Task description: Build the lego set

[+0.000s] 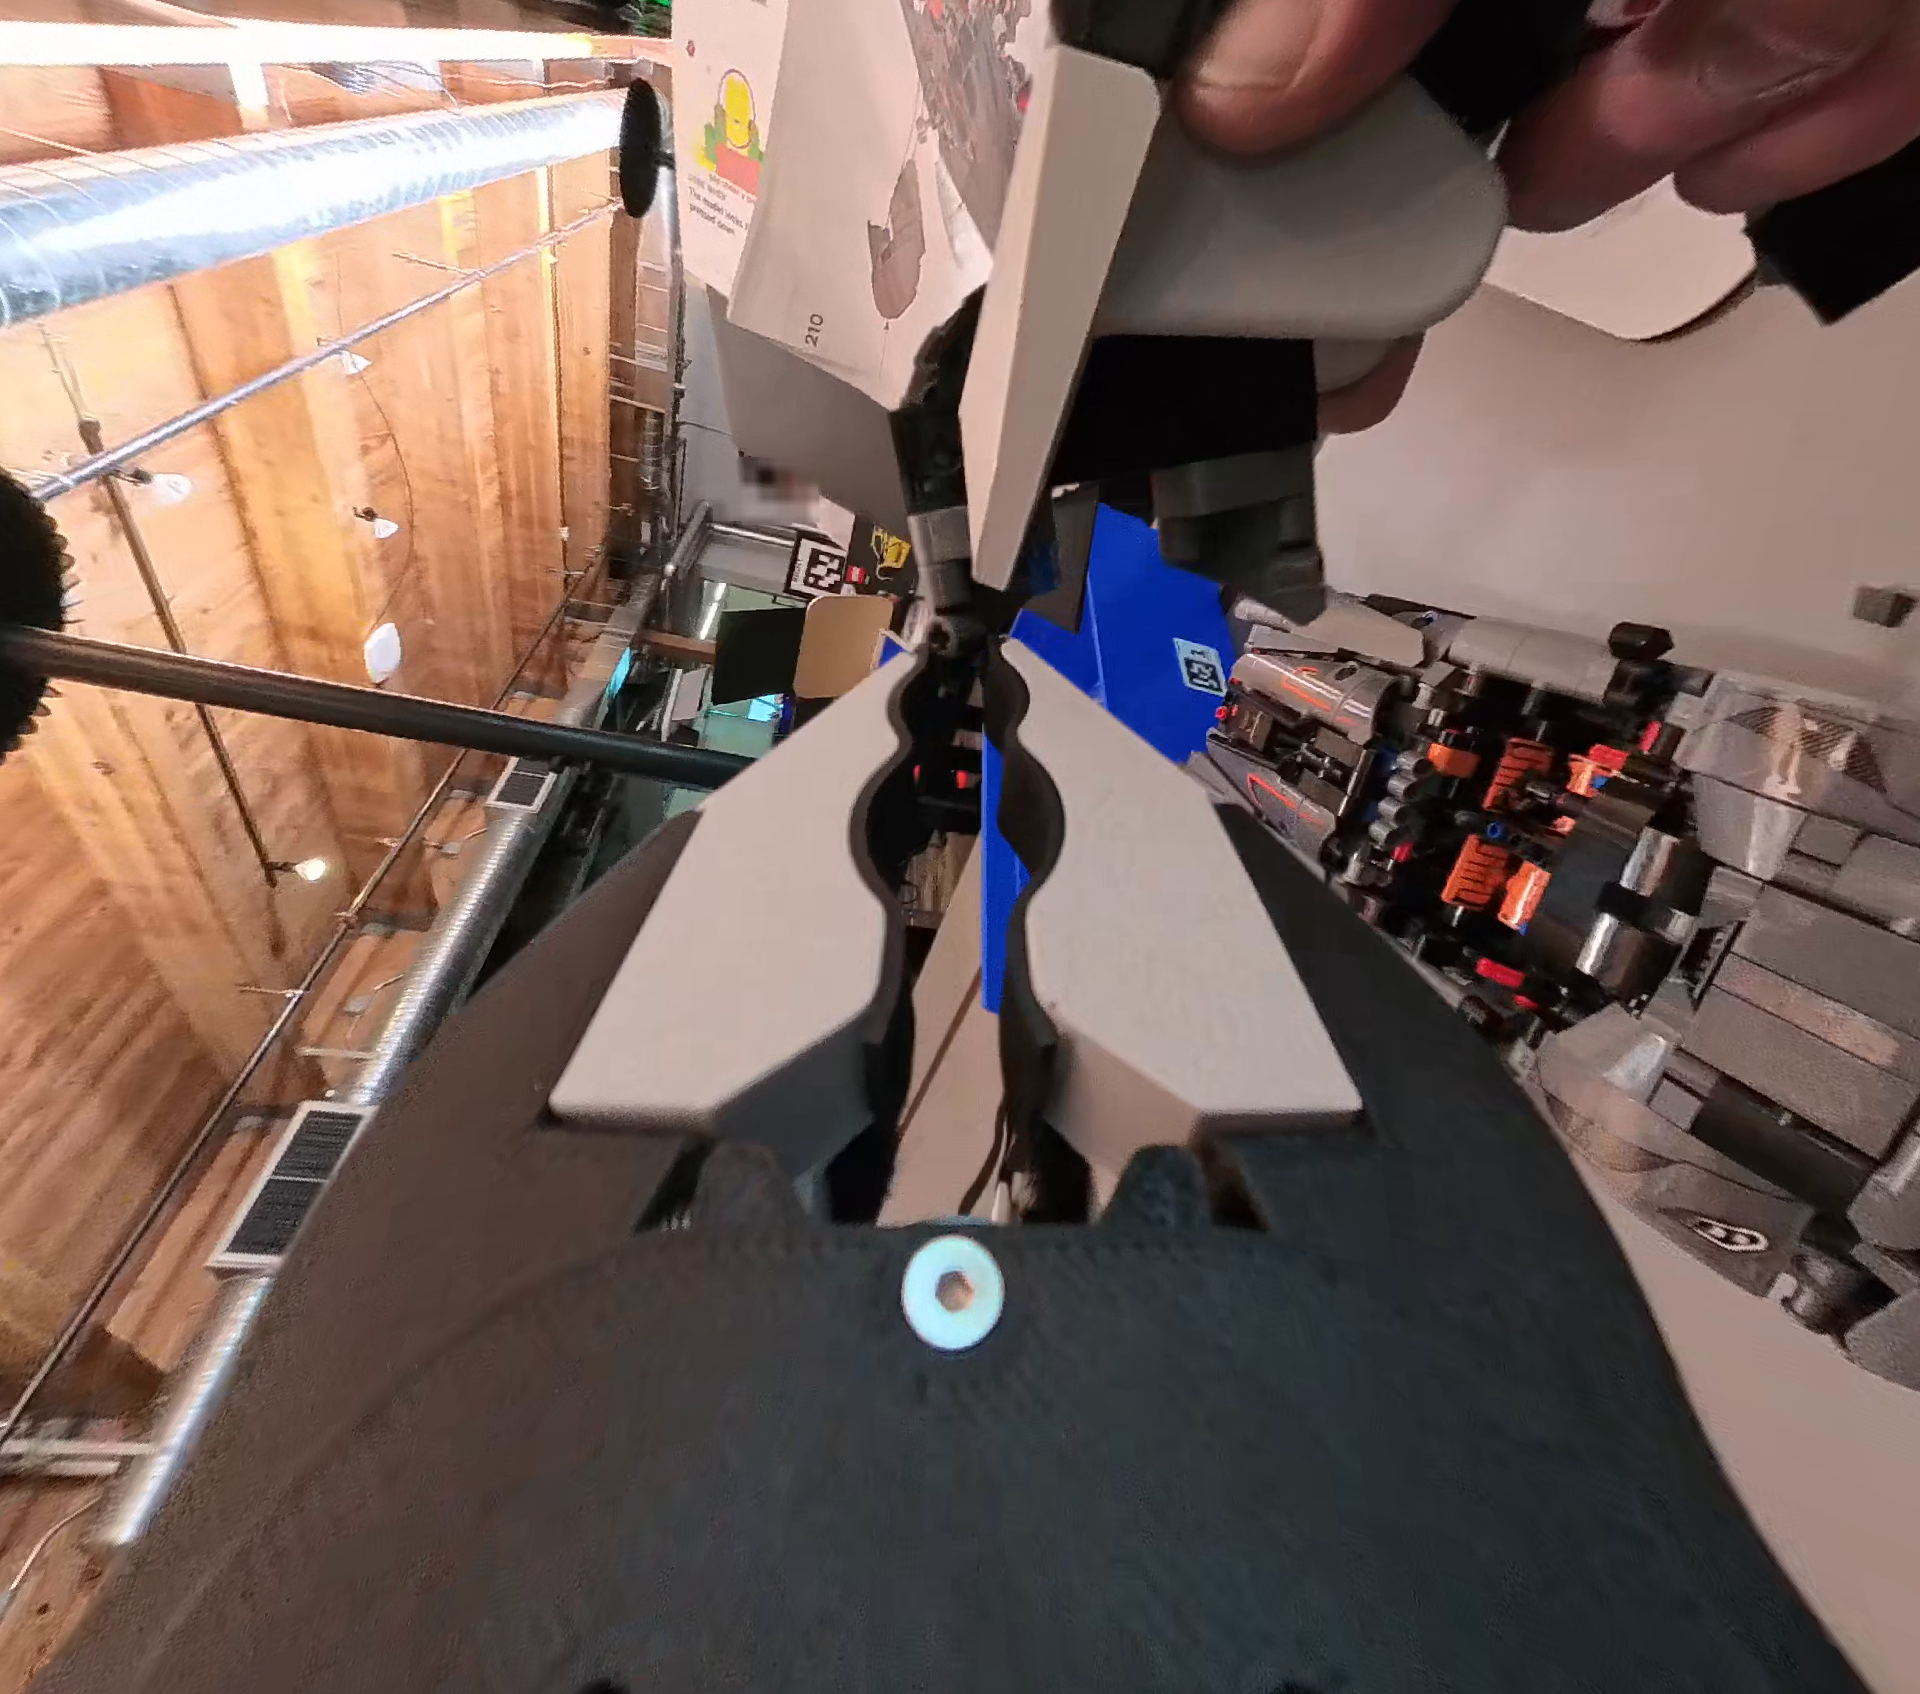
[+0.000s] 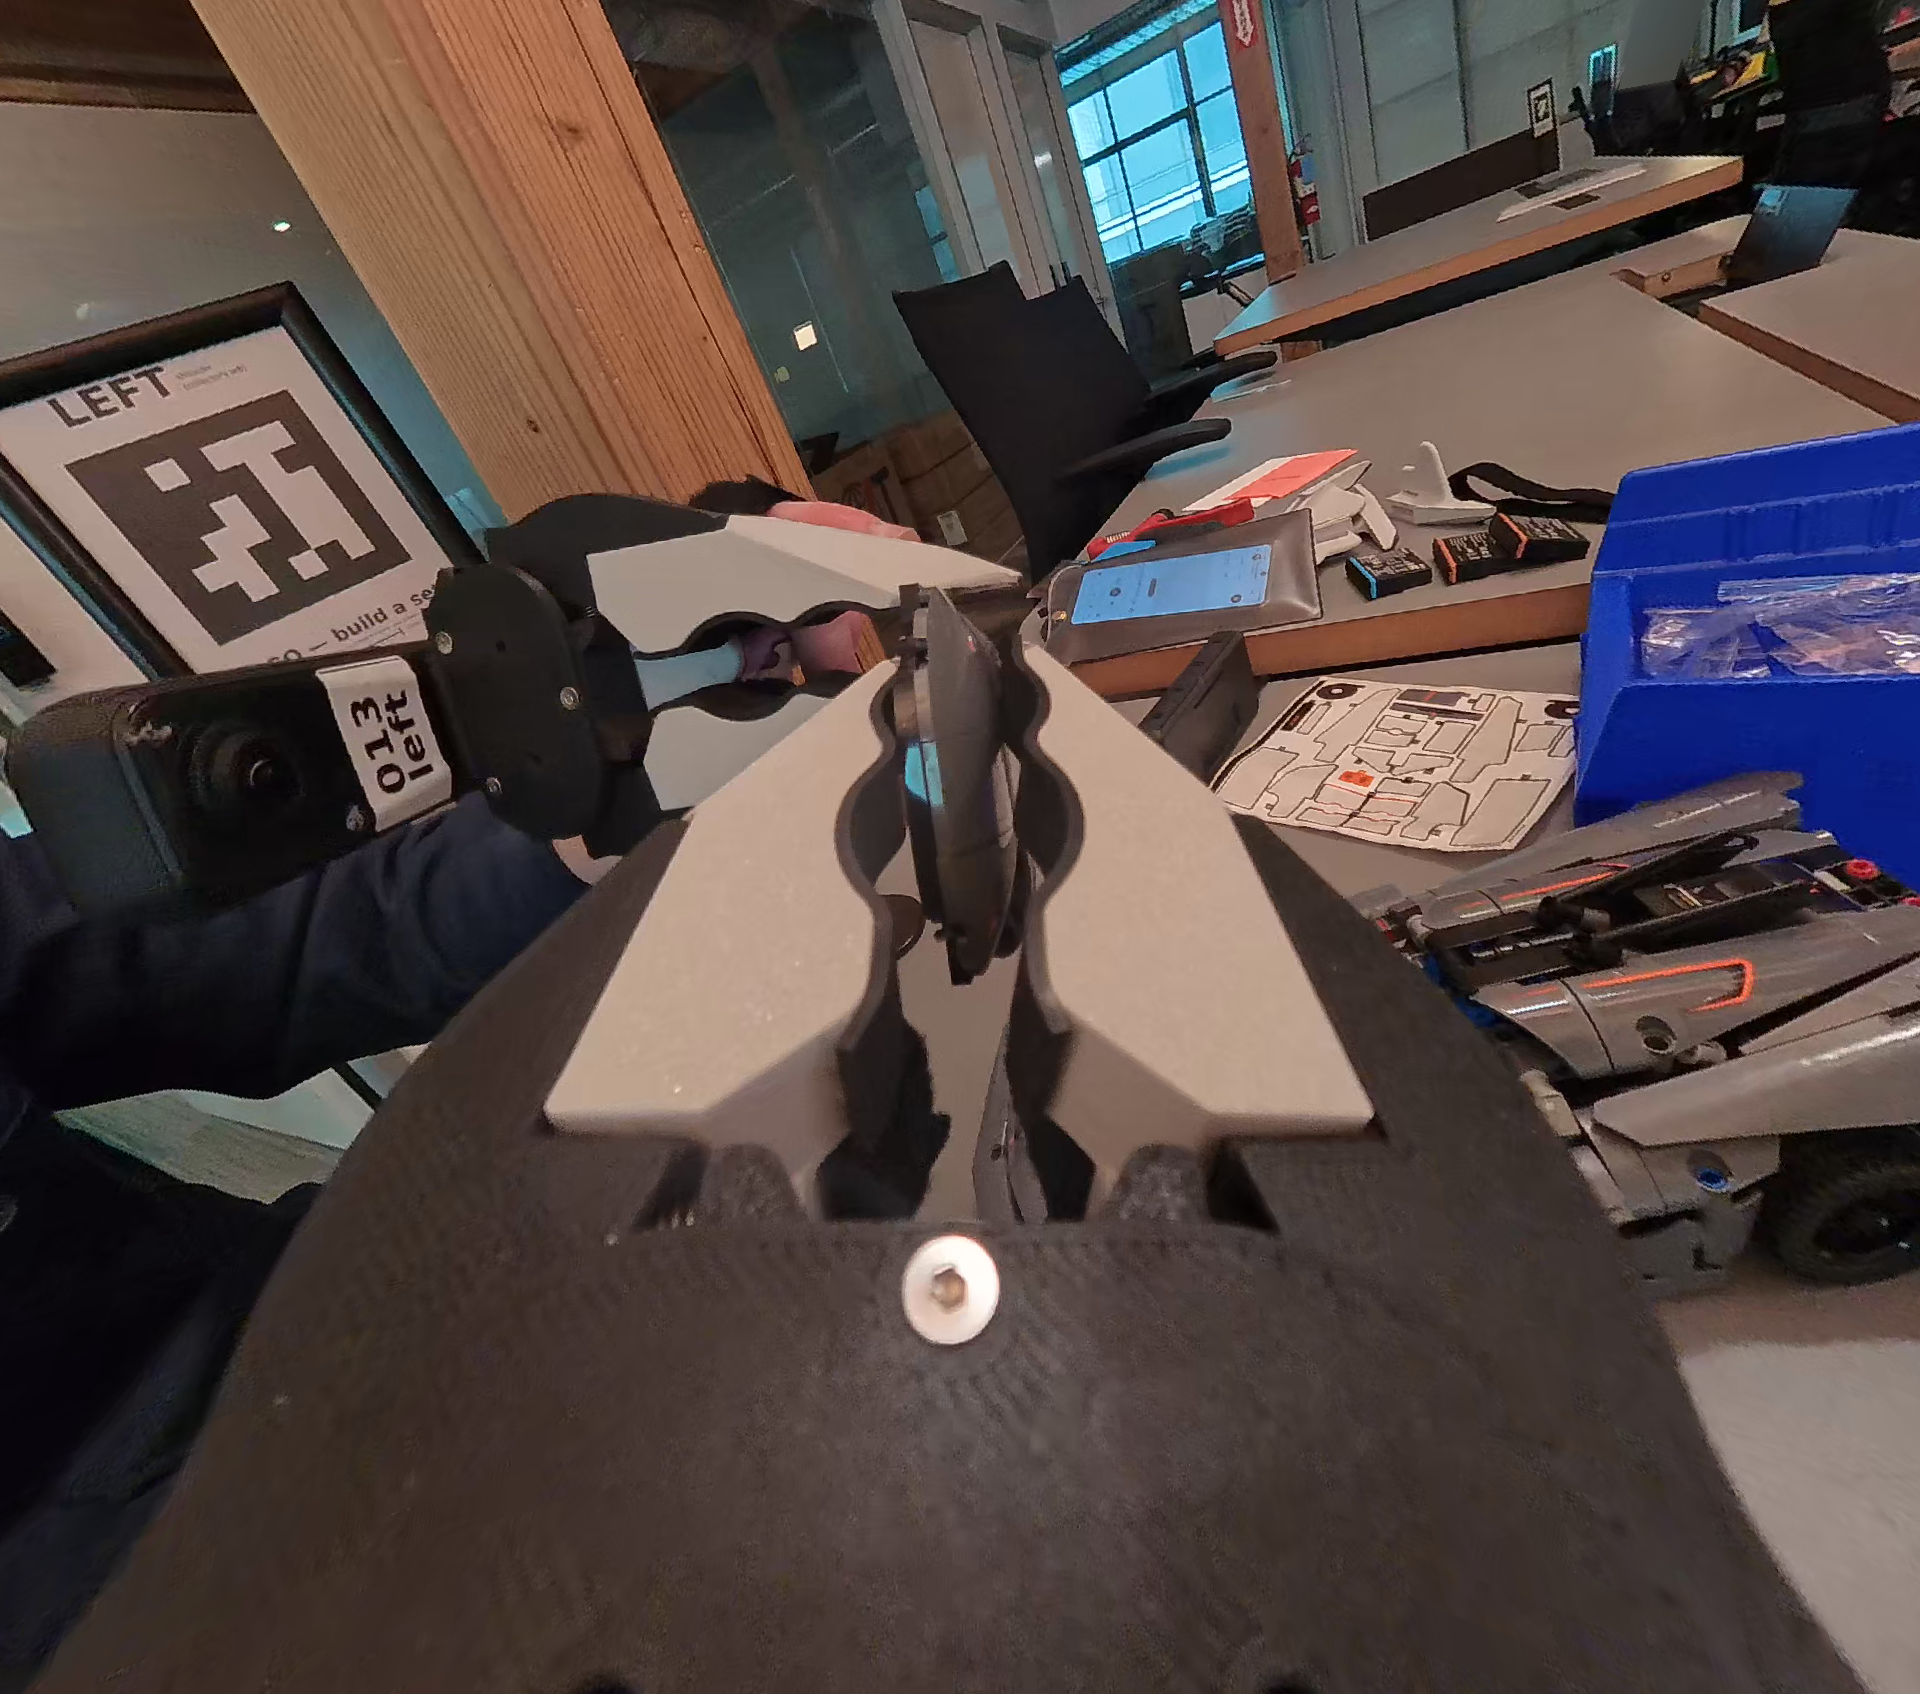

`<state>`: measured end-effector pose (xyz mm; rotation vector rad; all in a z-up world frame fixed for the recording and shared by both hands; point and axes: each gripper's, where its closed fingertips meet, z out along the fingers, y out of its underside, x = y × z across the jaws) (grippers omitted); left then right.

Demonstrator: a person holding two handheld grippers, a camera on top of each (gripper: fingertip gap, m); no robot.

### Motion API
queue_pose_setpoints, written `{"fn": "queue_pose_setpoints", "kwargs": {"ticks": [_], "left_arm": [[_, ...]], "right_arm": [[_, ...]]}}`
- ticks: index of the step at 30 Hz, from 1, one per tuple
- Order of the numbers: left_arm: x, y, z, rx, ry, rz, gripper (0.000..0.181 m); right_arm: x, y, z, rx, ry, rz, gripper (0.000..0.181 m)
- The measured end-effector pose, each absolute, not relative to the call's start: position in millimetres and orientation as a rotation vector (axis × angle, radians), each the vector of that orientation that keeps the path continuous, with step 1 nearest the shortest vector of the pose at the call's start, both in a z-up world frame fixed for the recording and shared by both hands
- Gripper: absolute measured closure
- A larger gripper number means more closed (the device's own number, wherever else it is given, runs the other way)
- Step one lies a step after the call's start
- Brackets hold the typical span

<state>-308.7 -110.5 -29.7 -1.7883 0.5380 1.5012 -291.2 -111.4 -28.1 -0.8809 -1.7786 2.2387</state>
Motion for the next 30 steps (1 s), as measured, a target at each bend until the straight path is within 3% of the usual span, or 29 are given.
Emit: {"fn": "queue_pose_setpoints", "kwargs": {"ticks": [19, 30], "left_arm": [[-304, -129, -64, -1.854, 0.259, 0.778, 0.168], [-344, -157, -139, -1.958, -0.008, 0.607, 0.162]], "right_arm": [[-285, -113, -26, -0.828, -1.794, 2.297, 0.167], [-310, -143, -118, -0.839, -2.205, 1.627, 0.168]]}}
